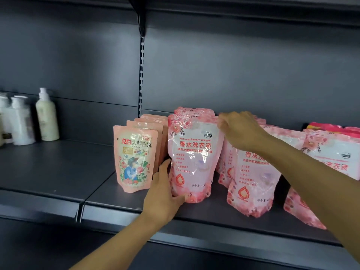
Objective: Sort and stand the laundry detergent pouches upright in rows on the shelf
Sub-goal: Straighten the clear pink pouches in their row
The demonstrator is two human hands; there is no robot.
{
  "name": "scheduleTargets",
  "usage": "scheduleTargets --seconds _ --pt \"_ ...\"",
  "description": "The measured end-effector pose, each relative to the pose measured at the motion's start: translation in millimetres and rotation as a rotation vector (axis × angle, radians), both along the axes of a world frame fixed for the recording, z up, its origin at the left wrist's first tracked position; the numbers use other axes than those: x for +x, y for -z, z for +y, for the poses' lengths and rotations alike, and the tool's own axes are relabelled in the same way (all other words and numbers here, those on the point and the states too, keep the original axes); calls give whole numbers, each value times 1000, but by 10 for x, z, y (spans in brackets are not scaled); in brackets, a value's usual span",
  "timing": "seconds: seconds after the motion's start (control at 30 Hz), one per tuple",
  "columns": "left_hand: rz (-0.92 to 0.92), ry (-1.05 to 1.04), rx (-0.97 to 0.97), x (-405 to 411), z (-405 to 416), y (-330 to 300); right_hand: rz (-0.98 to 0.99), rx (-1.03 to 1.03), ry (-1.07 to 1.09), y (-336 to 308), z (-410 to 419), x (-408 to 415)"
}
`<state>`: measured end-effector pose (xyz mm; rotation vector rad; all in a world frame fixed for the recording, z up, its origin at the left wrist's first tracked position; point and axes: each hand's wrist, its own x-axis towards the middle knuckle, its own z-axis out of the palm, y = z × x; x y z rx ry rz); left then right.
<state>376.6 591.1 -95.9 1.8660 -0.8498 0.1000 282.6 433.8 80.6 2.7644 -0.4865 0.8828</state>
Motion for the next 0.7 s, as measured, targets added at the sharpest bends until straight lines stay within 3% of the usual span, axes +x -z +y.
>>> scheduleTargets --seconds 0.27,0.37,0.5,0.7 --pt "-368 -413 -147 38 484 -99 -184 -8 -65 121 143 -137" --pt "-320 -523 -93 269 548 -50 -289 -14 -120 274 230 -243" --pt "-169 -479 -26 485 542 12 -357 54 -181 596 308 -358" --pt "-105 -436 -25 553 483 64 -260 179 -200 1076 511 -349"
